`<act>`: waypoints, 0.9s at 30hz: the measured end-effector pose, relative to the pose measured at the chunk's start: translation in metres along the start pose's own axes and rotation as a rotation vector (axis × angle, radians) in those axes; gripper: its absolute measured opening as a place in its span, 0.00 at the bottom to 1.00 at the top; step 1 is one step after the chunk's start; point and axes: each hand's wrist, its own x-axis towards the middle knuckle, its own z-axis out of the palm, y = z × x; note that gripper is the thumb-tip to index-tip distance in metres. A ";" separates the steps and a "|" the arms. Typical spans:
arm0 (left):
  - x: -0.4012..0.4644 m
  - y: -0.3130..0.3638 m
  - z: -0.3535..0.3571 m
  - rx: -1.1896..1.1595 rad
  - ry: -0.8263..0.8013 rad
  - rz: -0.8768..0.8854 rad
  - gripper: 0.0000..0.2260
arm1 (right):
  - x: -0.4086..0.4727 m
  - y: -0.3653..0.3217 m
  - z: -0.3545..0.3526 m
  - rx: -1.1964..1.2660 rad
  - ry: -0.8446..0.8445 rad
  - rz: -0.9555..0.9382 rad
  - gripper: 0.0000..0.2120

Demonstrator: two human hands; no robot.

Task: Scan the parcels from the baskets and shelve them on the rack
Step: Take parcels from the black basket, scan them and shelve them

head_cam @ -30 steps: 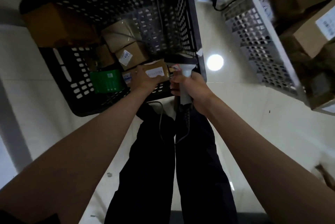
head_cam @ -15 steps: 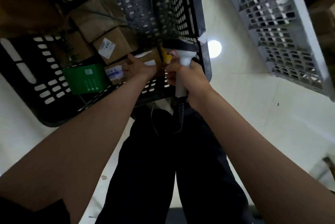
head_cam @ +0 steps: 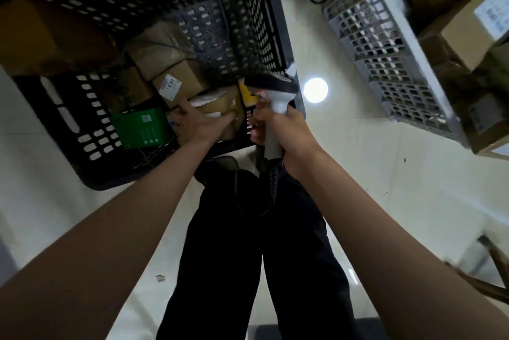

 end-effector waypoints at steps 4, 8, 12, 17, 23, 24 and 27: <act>-0.059 -0.013 -0.056 -0.023 0.003 0.065 0.53 | -0.062 -0.026 0.006 0.024 -0.027 -0.030 0.09; -0.126 -0.016 -0.117 -0.092 0.033 0.143 0.49 | -0.134 -0.061 0.016 -0.001 -0.077 -0.068 0.06; -0.207 -0.011 -0.183 -0.199 0.088 0.308 0.49 | -0.204 -0.093 0.035 -0.086 -0.013 -0.158 0.04; -0.319 0.005 -0.263 -0.270 0.186 0.580 0.53 | -0.302 -0.127 0.060 -0.038 -0.039 -0.330 0.12; -0.425 0.016 -0.348 -0.466 0.346 0.798 0.53 | -0.425 -0.170 0.095 -0.038 -0.037 -0.662 0.11; -0.436 0.015 -0.361 -0.508 0.351 0.814 0.54 | -0.442 -0.177 0.102 -0.054 -0.043 -0.702 0.11; -0.466 0.008 -0.402 -0.653 0.327 0.830 0.53 | -0.484 -0.199 0.123 -0.109 -0.088 -0.787 0.16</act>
